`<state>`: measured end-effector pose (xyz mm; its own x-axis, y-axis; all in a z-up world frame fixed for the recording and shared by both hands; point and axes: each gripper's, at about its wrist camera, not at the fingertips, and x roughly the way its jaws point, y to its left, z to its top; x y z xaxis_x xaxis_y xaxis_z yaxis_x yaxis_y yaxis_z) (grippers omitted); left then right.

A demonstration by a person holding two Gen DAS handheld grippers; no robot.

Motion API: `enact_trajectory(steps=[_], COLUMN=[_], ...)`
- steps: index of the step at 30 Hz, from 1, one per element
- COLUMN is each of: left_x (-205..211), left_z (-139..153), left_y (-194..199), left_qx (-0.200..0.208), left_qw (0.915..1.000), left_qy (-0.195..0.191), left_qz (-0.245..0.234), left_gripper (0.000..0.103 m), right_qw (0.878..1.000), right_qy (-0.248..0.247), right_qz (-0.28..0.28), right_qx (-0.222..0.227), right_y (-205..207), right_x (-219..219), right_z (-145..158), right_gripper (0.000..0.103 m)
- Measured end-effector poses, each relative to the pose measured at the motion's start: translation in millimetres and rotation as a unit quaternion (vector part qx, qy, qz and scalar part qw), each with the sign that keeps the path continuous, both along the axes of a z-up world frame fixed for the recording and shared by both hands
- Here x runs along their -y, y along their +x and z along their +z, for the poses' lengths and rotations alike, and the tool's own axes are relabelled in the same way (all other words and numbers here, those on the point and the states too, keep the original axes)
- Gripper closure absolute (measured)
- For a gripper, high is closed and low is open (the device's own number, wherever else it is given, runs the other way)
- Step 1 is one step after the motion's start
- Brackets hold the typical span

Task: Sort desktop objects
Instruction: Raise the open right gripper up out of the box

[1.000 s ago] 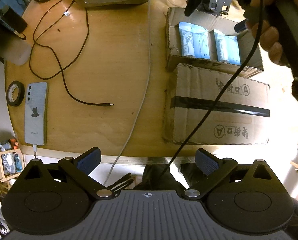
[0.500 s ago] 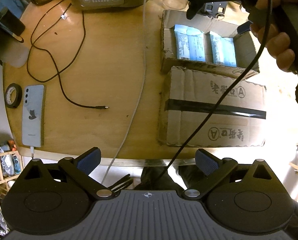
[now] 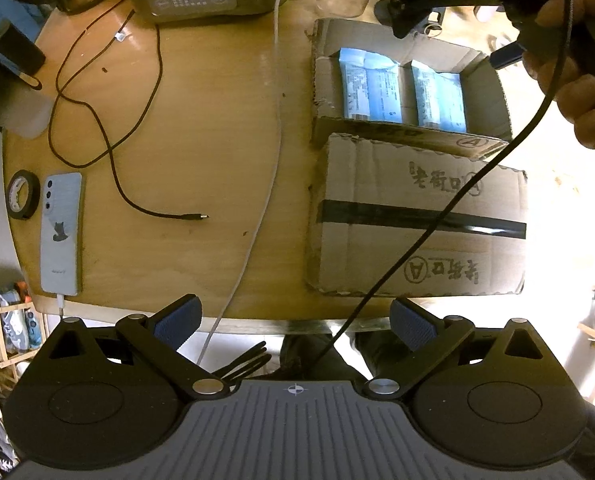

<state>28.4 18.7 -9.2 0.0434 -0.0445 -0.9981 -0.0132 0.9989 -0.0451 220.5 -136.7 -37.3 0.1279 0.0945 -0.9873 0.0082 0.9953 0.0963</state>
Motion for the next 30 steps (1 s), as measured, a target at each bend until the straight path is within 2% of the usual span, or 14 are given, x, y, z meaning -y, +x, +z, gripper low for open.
enact_trajectory(steps=[30], left_x=[23.3], left_z=[1.2], left_y=[5.9], left_qx=[-0.002], left_qw=[0.9999], left_qy=[0.004], left_qz=[-0.009], left_gripper=[0.0], right_qw=[1.0], right_qy=[-0.01], right_qz=[-0.02], right_qx=[-0.003], right_y=[-1.4], right_x=[58.0], right_z=[1.5], right_gripper=[0.0])
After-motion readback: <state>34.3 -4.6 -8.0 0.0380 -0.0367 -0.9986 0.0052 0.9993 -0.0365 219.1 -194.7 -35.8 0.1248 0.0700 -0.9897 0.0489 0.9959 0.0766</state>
